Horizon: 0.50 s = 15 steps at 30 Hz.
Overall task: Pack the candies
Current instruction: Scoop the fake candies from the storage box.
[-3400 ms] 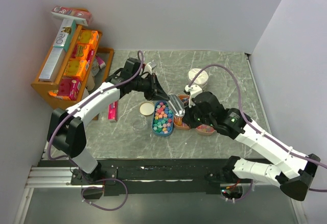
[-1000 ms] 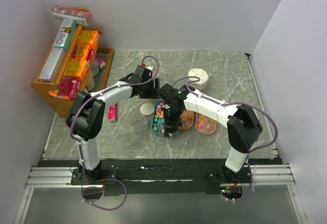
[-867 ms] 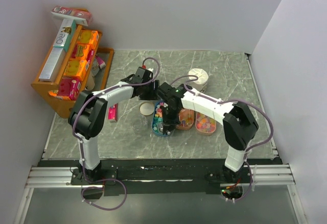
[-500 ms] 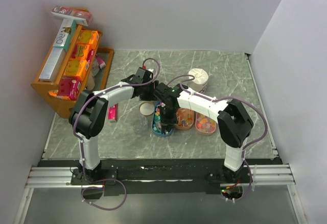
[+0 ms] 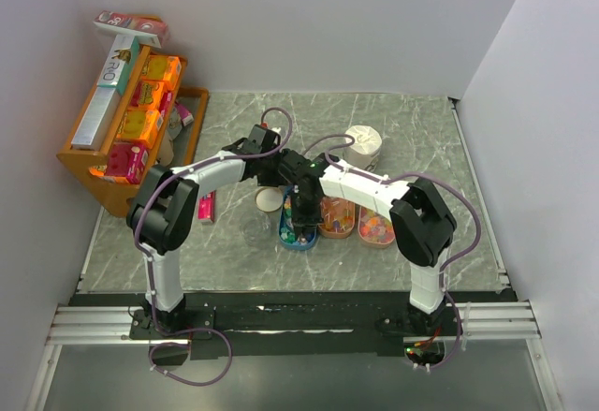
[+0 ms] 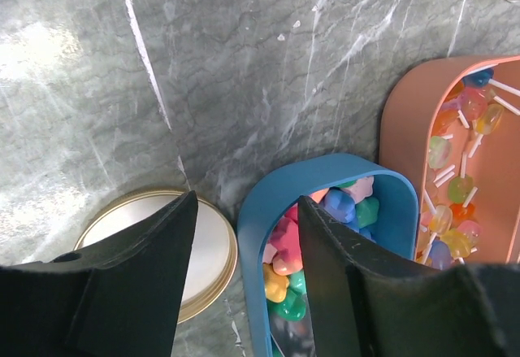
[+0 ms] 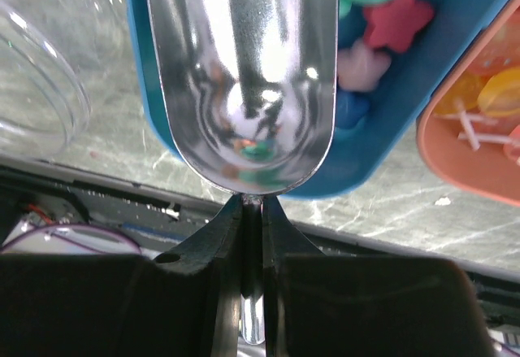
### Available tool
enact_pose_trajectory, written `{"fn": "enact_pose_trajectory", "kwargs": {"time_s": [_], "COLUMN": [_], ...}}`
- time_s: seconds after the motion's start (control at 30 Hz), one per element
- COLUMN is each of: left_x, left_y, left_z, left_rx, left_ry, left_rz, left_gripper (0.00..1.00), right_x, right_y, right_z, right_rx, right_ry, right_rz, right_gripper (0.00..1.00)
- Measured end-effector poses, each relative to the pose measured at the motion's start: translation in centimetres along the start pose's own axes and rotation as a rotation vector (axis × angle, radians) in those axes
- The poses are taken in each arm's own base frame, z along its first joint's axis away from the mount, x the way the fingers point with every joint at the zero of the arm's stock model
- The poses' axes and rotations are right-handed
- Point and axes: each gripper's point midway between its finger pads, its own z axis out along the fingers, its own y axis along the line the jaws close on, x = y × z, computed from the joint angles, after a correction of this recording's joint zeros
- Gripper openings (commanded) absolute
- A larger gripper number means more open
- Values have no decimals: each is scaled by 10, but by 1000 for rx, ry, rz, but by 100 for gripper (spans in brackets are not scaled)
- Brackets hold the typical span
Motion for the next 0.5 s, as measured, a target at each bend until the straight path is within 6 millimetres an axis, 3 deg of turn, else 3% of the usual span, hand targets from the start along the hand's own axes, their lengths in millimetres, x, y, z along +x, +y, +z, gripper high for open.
{"fn": "enact_pose_trajectory", "kwargs": {"time_s": [0.5], "left_x": [5], "left_y": [-6], "left_z": [2], "left_rx": [37], "left_ry": [25], "left_rz": [-3], "left_gripper": [51], "right_x": [-25], "right_y": [-11], "right_z": [13], "right_rx": [35], "right_ry": [-111], "right_rz": [-54], "right_gripper": [0]}}
